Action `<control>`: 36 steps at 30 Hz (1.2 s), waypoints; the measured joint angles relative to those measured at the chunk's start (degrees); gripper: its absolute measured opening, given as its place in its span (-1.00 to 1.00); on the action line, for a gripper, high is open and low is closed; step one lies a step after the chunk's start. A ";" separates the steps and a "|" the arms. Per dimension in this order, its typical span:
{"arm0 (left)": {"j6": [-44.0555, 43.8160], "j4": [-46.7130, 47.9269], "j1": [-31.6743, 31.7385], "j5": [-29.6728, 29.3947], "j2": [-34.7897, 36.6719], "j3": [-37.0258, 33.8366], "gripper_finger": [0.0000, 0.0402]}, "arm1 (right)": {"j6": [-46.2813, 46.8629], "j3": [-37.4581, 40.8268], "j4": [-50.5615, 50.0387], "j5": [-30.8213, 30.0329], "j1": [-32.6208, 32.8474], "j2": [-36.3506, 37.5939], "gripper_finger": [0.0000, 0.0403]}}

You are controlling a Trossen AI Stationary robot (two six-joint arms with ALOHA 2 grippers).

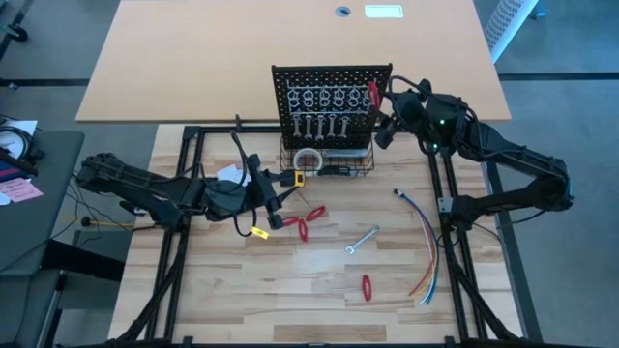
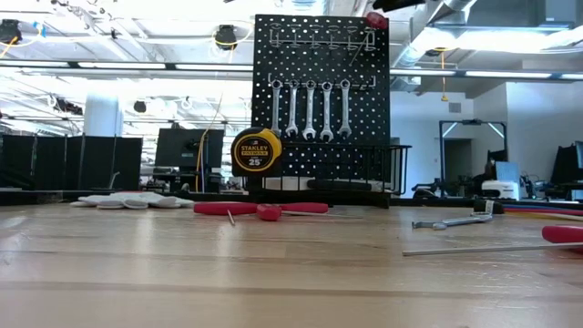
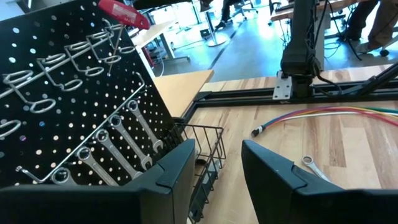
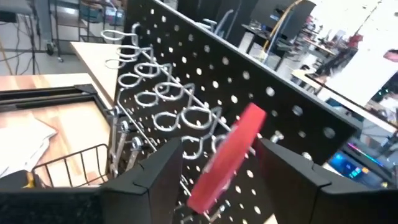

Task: Hang tools onto peg board
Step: Hang the red allen wrench on the peg board

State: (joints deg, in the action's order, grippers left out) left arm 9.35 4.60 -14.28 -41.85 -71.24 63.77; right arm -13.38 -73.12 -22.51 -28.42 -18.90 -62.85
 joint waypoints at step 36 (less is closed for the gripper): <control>0.45 0.33 0.00 0.00 0.00 0.00 -0.35 | 2.20 0.13 -1.92 -0.41 -1.01 -1.09 -0.68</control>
State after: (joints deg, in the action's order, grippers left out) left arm 9.80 4.93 -14.28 -41.85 -71.24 63.77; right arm -11.18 -72.99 -24.43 -28.83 -19.90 -63.94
